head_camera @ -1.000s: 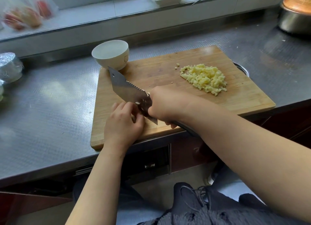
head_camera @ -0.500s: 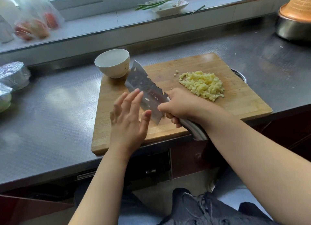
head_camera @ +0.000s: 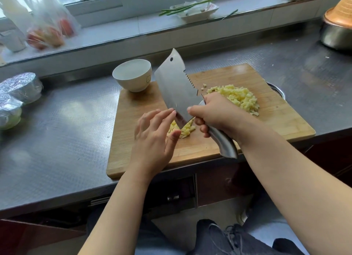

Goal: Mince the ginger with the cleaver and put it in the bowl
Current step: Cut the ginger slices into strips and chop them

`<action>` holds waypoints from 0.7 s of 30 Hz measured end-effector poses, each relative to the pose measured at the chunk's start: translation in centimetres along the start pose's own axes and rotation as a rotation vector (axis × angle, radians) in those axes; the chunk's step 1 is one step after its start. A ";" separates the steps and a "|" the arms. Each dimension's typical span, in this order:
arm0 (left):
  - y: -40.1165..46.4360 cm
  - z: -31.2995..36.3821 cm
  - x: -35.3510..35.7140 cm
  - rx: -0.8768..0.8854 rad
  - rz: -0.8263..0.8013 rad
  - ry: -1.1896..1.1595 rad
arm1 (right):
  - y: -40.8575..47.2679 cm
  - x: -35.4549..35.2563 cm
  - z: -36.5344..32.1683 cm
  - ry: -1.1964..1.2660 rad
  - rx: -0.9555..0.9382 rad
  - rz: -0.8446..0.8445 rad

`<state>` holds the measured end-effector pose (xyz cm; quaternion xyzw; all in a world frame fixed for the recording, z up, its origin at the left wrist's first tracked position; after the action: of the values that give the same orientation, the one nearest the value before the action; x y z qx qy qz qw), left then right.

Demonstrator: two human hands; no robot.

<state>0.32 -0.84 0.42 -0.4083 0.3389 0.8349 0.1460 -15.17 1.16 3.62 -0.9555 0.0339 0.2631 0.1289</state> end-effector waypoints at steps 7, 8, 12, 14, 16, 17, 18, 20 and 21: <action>0.0 -2.3 -0.5 -0.005 0.055 0.009 | -0.3 -0.9 -0.5 -0.070 -0.033 0.030; 0.1 -2.7 -0.8 -0.017 0.060 0.008 | -0.3 -0.9 -0.4 -0.094 -0.022 -0.002; 0.8 -3.0 -2.3 -0.033 0.083 0.007 | -0.5 0.3 -0.1 -0.160 -0.007 -0.132; 0.9 -2.9 -3.0 -0.039 0.107 -0.010 | -0.3 0.9 0.1 -0.161 -0.005 -0.170; 0.7 -2.9 -3.4 -0.037 0.136 -0.034 | -0.1 1.3 0.3 -0.159 -0.001 -0.200; 0.5 -3.0 -3.6 -0.037 0.148 -0.042 | 0.0 1.5 0.3 -0.158 -0.001 -0.215; 0.4 -3.1 -3.7 -0.039 0.161 -0.047 | 0.1 1.7 0.4 -0.155 0.000 -0.229; 0.2 -3.5 -4.0 -0.046 0.186 -0.046 | 0.1 2.1 0.6 -0.143 0.003 -0.260; 0.2 -3.7 -4.1 -0.046 0.203 -0.042 | 0.0 2.4 0.6 -0.139 0.004 -0.278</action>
<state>4.96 -3.37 2.11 -0.3575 0.3561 0.8613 0.0584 -13.42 1.35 1.91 -0.9303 -0.1070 0.3081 0.1681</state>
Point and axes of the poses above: each hand's wrist, its own y-axis towards the middle knuckle, its own x-axis out of the palm, z = x × y, the point moved 6 cm from there along y, towards the middle knuckle, and after that the axes turned 15 degrees about -y, right-handed, at the moved point
